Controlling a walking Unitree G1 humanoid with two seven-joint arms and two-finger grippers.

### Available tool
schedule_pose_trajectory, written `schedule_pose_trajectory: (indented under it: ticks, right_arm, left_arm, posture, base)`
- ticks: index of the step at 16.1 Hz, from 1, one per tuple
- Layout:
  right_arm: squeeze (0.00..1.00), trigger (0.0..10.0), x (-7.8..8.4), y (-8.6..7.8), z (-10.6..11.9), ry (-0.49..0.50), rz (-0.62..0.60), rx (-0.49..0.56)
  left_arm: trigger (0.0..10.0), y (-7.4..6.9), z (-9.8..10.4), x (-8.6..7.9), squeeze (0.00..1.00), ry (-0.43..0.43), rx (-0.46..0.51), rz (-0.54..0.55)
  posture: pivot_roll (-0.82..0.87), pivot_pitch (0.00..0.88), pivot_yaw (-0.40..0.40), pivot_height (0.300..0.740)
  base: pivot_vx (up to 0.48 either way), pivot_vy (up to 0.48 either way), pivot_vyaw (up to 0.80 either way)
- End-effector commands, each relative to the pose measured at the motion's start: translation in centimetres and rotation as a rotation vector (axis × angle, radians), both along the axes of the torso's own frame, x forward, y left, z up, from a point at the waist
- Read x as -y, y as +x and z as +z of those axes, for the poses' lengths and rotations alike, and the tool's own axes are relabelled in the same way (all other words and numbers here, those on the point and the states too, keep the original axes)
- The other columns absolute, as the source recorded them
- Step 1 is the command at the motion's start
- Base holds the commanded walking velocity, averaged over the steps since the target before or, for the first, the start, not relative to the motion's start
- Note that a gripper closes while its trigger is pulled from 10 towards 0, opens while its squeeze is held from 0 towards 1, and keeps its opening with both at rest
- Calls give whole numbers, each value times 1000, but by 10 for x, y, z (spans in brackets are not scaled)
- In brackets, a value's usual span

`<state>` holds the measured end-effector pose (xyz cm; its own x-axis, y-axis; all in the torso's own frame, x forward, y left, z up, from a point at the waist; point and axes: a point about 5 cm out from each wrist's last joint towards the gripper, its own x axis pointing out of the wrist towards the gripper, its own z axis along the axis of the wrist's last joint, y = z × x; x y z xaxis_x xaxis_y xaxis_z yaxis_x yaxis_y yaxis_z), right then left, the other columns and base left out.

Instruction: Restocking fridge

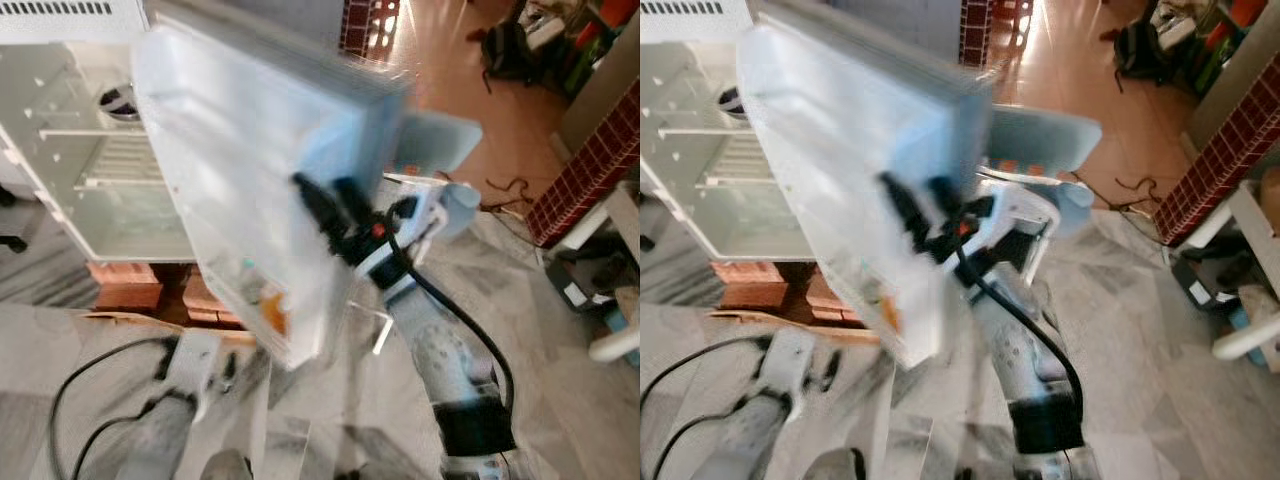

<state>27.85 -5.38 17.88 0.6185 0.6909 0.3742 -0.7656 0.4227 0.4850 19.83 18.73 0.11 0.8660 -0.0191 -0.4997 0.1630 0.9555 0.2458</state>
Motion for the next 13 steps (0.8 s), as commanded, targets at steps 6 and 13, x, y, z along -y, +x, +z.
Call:
schedule_pose_trajectory:
  ticks: [6, 13]
  right_arm:
    - [0, 10000, 53, -54, -16, -168, 458, 31]
    - [0, 10000, 121, -44, -108, -990, 307, -101]
  left_arm:
    - [10000, -30, -4, -21, 0, 29, 36, 134]
    - [10000, -28, -2, -17, 0, 34, 58, 88]
  posture:
    - [168, 83, -92, 740]
    - [168, 83, -72, 740]
  base:
    - [0, 0, 0]
    - [0, 0, 0]
